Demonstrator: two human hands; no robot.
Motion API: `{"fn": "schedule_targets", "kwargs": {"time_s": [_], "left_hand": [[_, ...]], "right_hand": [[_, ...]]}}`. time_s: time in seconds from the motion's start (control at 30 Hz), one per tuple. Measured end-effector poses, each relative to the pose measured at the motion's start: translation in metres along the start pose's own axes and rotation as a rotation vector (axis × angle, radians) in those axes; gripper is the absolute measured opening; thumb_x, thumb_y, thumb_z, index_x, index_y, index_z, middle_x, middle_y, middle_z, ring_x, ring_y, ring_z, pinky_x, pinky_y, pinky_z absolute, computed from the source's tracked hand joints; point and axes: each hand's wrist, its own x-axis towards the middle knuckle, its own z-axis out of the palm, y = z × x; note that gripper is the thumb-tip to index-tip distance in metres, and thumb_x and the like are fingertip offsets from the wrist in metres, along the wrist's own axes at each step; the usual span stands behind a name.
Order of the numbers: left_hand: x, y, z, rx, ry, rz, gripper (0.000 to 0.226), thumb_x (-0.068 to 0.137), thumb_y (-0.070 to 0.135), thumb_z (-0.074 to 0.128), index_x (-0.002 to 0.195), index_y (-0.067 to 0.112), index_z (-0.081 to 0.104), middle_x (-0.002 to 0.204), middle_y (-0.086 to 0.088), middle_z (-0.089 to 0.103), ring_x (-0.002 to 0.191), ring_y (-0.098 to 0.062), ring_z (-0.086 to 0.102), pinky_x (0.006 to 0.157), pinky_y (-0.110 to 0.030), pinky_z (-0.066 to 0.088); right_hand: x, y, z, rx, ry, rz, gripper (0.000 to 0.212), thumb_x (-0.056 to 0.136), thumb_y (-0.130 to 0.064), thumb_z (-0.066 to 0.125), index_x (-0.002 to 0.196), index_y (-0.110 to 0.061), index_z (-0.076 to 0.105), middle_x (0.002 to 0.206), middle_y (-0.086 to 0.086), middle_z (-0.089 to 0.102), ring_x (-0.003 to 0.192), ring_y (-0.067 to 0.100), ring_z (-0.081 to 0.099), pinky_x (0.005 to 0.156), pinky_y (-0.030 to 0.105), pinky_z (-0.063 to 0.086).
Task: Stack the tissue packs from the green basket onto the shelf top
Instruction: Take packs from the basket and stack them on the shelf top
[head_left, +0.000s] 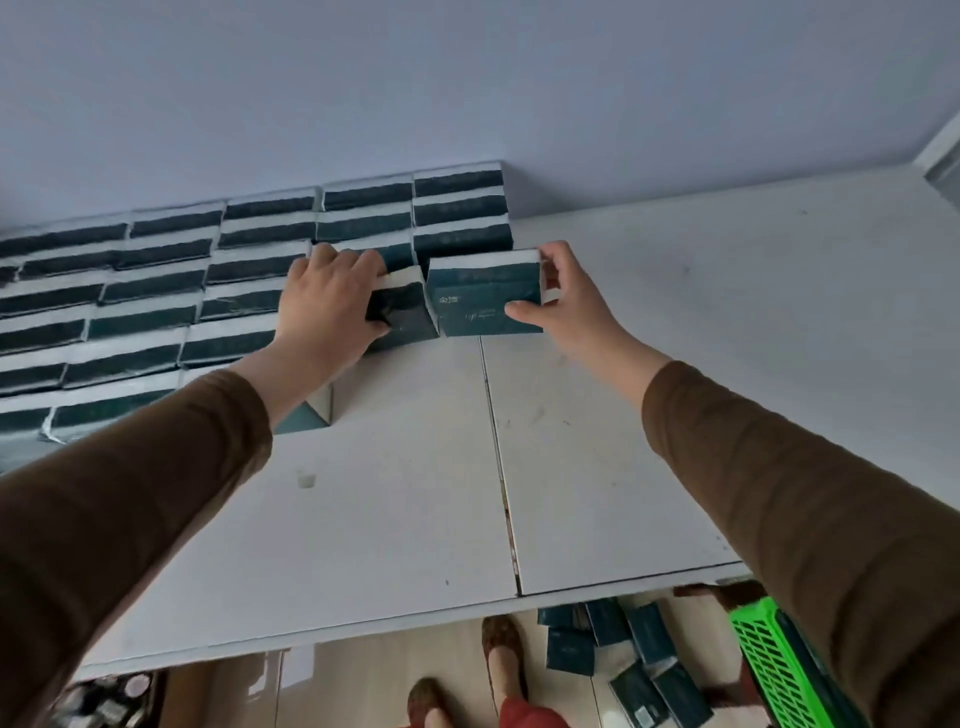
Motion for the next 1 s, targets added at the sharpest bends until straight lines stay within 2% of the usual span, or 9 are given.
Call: {"fn": "schedule_targets", "kwargs": {"time_s": [0.2, 0.3, 0.47, 0.53, 0.6, 0.7, 0.83, 1.0], "left_hand": [[0.015, -0.018, 0.012, 0.058, -0.026, 0.033, 0.061, 0.075, 0.036, 0.082, 0.122, 0.018, 0.046, 0.114, -0.006, 0.06, 0.111, -0.031, 0.049, 0.096, -0.045, 0.04], [0.017, -0.021, 0.015, 0.072, 0.008, 0.063, 0.057, 0.073, 0.033, 0.082, 0.118, 0.018, 0.05, 0.116, -0.007, 0.049, 0.107, -0.03, 0.047, 0.093, -0.044, 0.044], [0.018, -0.019, 0.015, 0.022, 0.001, 0.045, 0.057, 0.076, 0.03, 0.082, 0.118, 0.015, 0.047, 0.113, -0.007, 0.054, 0.105, -0.03, 0.051, 0.089, -0.045, 0.048], [0.018, -0.017, 0.014, 0.024, -0.008, 0.041, 0.058, 0.076, 0.029, 0.082, 0.119, 0.015, 0.046, 0.113, -0.007, 0.054, 0.105, -0.03, 0.051, 0.089, -0.044, 0.048], [0.015, -0.014, 0.01, 0.04, -0.026, 0.034, 0.062, 0.075, 0.031, 0.082, 0.123, 0.016, 0.045, 0.116, -0.007, 0.053, 0.107, -0.03, 0.05, 0.091, -0.045, 0.046], [0.007, -0.007, 0.005, 0.057, -0.003, 0.03, 0.071, 0.074, 0.037, 0.082, 0.129, 0.017, 0.042, 0.12, -0.008, 0.05, 0.11, -0.031, 0.048, 0.095, -0.045, 0.043], [-0.009, 0.028, -0.008, -0.018, 0.096, 0.092, 0.066, 0.079, 0.037, 0.075, 0.132, 0.017, 0.042, 0.124, -0.007, 0.049, 0.114, -0.03, 0.046, 0.099, -0.046, 0.04], [-0.046, 0.109, -0.024, -0.169, 0.086, 0.212, 0.062, 0.086, 0.04, 0.068, 0.138, 0.018, 0.042, 0.13, -0.002, 0.049, 0.119, -0.026, 0.045, 0.103, -0.043, 0.039]], "right_hand": [[0.029, 0.009, 0.029, -0.053, 0.07, 0.048, 0.059, 0.08, -0.024, 0.081, 0.121, -0.015, 0.04, 0.119, 0.001, 0.056, 0.106, 0.014, 0.057, 0.092, 0.031, 0.054], [0.03, 0.013, 0.038, -0.102, 0.161, 0.025, 0.058, 0.078, -0.023, 0.083, 0.12, -0.015, 0.043, 0.118, 0.002, 0.052, 0.107, 0.015, 0.053, 0.086, 0.024, 0.051], [0.03, 0.012, 0.048, -0.098, 0.217, 0.049, 0.053, 0.082, -0.02, 0.08, 0.117, -0.017, 0.041, 0.118, 0.0, 0.057, 0.103, 0.012, 0.056, 0.074, 0.008, 0.045], [0.029, 0.012, 0.05, -0.11, 0.211, 0.059, 0.049, 0.085, -0.018, 0.077, 0.12, -0.017, 0.042, 0.122, 0.001, 0.059, 0.108, 0.015, 0.058, 0.08, 0.012, 0.049], [0.024, 0.012, 0.048, -0.123, 0.178, 0.071, 0.049, 0.089, -0.017, 0.073, 0.127, -0.015, 0.042, 0.129, 0.003, 0.059, 0.116, 0.019, 0.058, 0.09, 0.023, 0.053], [0.01, 0.01, 0.038, -0.153, 0.143, 0.099, 0.057, 0.091, -0.019, 0.07, 0.139, -0.014, 0.04, 0.14, 0.005, 0.054, 0.127, 0.022, 0.051, 0.103, 0.036, 0.048], [-0.035, 0.009, 0.01, -0.245, 0.196, 0.081, 0.056, 0.093, -0.021, 0.067, 0.142, -0.014, 0.041, 0.143, 0.004, 0.049, 0.129, 0.022, 0.046, 0.106, 0.035, 0.042], [-0.125, 0.006, -0.037, -0.402, 0.292, -0.002, 0.048, 0.093, -0.02, 0.063, 0.138, -0.014, 0.048, 0.136, 0.003, 0.053, 0.123, 0.023, 0.044, 0.101, 0.029, 0.037]]}}
